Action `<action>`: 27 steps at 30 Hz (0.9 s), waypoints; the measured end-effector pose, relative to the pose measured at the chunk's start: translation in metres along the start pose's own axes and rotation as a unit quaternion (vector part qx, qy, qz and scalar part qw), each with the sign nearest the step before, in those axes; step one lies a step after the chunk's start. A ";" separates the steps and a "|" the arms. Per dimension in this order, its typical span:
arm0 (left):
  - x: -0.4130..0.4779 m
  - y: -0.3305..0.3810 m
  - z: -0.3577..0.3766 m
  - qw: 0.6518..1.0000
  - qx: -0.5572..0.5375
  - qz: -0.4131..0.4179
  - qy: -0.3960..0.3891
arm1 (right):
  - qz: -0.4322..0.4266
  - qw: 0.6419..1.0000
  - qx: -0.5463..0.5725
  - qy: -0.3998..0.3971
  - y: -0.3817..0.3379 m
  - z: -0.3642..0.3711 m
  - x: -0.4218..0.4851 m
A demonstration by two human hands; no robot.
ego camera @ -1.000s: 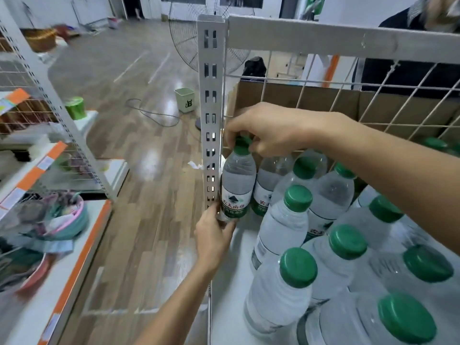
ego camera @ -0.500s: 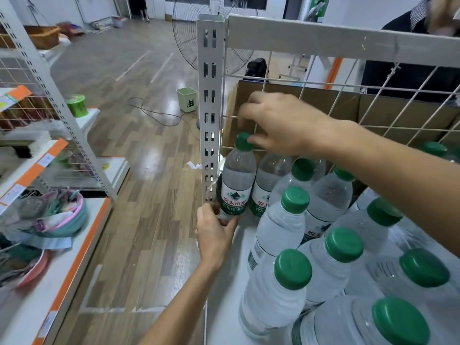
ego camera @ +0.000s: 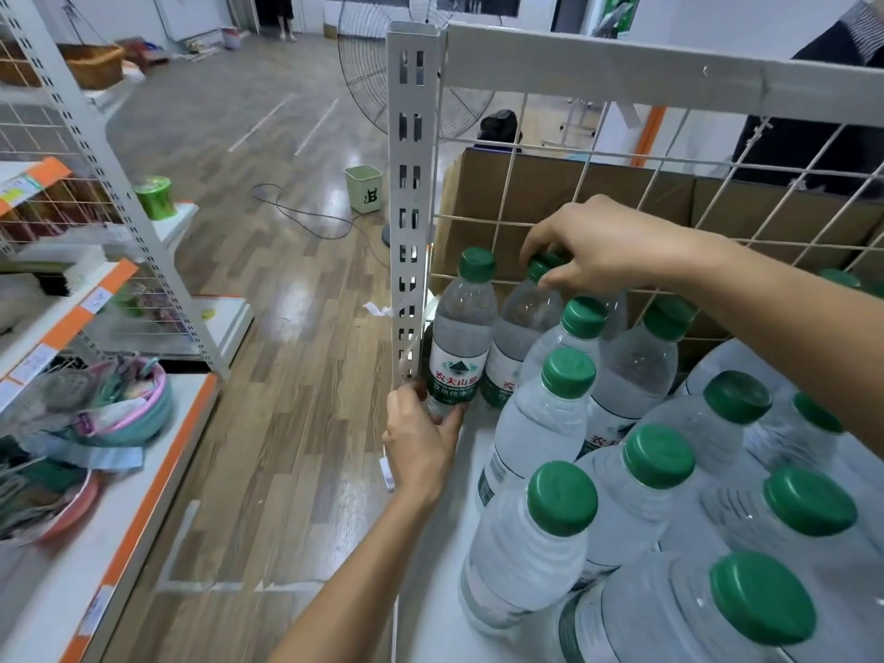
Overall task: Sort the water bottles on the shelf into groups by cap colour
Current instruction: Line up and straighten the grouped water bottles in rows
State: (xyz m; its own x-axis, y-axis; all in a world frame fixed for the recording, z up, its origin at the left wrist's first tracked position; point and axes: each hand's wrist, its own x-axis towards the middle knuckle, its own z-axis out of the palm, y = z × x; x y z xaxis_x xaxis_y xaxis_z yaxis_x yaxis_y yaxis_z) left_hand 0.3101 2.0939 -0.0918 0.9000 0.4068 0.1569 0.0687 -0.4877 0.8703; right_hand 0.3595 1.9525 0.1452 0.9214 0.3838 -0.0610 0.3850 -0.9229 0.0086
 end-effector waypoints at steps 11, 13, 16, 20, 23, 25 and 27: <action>-0.002 0.004 0.003 1.000 0.011 -0.012 -0.004 | -0.009 0.998 0.053 0.026 0.006 0.007 -0.002; -0.003 0.007 -0.002 1.000 0.009 -0.007 -0.018 | -0.013 0.999 0.046 0.023 0.006 0.007 -0.003; -0.009 0.007 -0.010 1.000 0.008 0.014 -0.019 | -0.017 0.999 0.031 0.031 0.005 0.001 -0.012; -0.017 0.000 -0.021 0.988 -0.025 0.119 -0.095 | -0.074 0.994 0.053 0.052 0.001 -0.019 -0.038; -0.023 -0.004 -0.033 0.952 -0.056 0.144 -0.263 | -0.151 0.985 0.061 -0.057 -0.008 -0.031 -0.060; -0.028 -0.004 -0.038 0.922 -0.080 0.134 -0.355 | -0.185 0.971 0.054 -0.139 -0.015 -0.029 -0.067; -0.033 -0.001 -0.042 0.906 -0.102 0.123 -0.392 | -0.209 0.964 0.012 -0.164 -0.022 -0.021 -0.065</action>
State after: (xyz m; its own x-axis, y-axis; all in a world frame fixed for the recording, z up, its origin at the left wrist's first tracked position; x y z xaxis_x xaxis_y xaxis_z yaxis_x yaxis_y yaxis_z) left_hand 0.2621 2.1135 -0.0781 0.9118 -0.4078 0.0476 -0.1847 -0.3039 0.9346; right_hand 0.2919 1.9485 0.1697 0.6182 0.6959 -0.3655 0.7141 -0.6915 -0.1086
